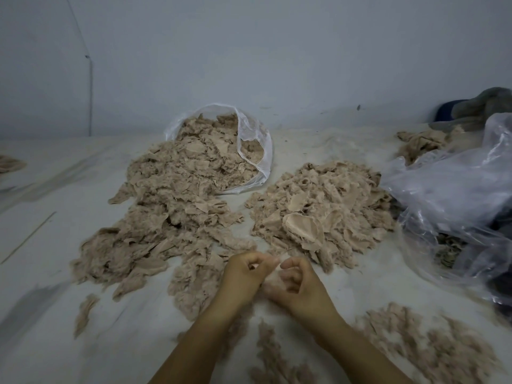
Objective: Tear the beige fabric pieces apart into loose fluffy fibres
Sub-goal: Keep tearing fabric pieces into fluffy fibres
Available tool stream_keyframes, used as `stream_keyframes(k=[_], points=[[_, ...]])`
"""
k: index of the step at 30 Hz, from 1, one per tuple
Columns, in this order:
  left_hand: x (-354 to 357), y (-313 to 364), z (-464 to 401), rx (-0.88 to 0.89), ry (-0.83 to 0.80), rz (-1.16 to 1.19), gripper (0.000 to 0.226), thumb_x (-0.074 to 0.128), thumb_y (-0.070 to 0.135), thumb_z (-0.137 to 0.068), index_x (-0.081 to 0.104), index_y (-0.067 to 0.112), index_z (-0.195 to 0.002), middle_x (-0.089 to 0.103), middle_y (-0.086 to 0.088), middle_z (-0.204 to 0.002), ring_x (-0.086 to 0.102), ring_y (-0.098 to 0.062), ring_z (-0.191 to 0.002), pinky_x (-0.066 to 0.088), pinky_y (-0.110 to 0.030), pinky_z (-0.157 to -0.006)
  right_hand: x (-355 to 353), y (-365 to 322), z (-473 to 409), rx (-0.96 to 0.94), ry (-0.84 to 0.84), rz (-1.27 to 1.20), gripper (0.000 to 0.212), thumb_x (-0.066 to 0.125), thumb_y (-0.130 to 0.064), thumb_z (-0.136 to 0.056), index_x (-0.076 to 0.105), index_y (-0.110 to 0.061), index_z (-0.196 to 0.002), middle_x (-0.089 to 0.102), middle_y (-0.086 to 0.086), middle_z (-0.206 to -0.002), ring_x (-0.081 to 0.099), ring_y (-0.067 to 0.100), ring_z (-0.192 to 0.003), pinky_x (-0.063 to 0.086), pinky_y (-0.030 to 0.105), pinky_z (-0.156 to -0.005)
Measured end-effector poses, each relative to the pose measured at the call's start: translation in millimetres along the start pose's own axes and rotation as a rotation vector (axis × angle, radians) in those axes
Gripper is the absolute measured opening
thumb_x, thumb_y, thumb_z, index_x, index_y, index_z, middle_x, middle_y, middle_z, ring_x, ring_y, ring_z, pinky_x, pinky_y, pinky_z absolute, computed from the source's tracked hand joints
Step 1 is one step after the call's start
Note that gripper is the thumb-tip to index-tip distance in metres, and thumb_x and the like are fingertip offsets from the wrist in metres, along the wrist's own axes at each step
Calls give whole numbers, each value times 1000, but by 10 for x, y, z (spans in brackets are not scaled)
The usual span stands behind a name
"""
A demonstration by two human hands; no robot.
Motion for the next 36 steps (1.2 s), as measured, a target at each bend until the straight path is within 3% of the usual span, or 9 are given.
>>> stream_keyframes(k=[4,8,10,13,16,20,25,29,36], points=[[-34,-39,2,-18,103,47,21,62,30,-89,73,15,-80,65,2,-63,58,-5,-60,50,-25,-63,-29,1,16,-155,126,60,10,63,-11,-89,62,-20,-86,62,-12,-65,55,3,-55,43,15,-55],[-47,-54,55,-115,-42,186,31,64,49,-79,72,19,-82,62,6,-62,57,-5,-55,46,-18,-53,-79,33,-17,-21,160,-118,13,57,-12,-94,64,-11,-83,57,0,-58,47,14,-48,40,22,-48],[-19,-66,80,-132,-127,227,20,74,35,-75,72,22,-90,70,7,-74,63,-7,-62,50,-19,-56,-88,47,-25,36,143,-213,14,55,-12,-95,62,-7,-84,52,3,-54,42,13,-41,38,22,-42],[-8,-104,80,-184,-76,324,11,69,7,-83,71,17,-85,66,5,-65,60,-8,-57,51,-19,-53,-92,42,-22,53,122,-247,18,52,-18,-96,59,-6,-85,53,7,-59,44,13,-45,40,22,-46],[-14,-105,79,-176,-94,278,10,63,8,-88,73,12,-86,62,1,-63,56,-8,-54,50,-19,-52,-65,10,8,-9,48,-136,23,58,-40,-87,60,-18,-86,61,-10,-68,56,4,-62,46,15,-59],[21,-33,93,-156,-210,204,17,53,6,-93,66,10,-83,56,-1,-57,51,-6,-48,45,-18,-48,-90,-3,16,-92,84,-8,14,62,-25,-90,64,-12,-85,68,-11,-68,61,1,-64,47,13,-60],[-1,-61,81,-241,-120,279,28,43,-3,-96,65,14,-98,56,1,-55,47,-8,-42,41,-21,-43,-135,-9,13,20,102,-203,38,54,-14,-94,54,-13,-56,52,2,-55,51,13,-55,40,14,-51],[-1,-67,93,-262,-136,289,34,43,-2,-95,69,19,-92,58,-1,-52,49,-12,-42,39,-26,-49,-140,-37,18,62,67,-242,27,59,-7,-90,68,-12,-65,60,0,-57,53,8,-50,43,16,-49],[6,-66,81,-354,-30,568,28,39,1,-90,65,-1,-99,62,-11,-62,56,-17,-49,47,-25,-44,-151,-38,24,63,179,-321,9,69,-12,-85,74,-12,-77,73,6,-74,65,16,-64,53,25,-60]])
Point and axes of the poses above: each hand's wrist, its own z-axis away from the middle knuckle, its own x-axis out of the palm, y = z × x, the point moved 3 cm from there along -z, towards the middle knuckle
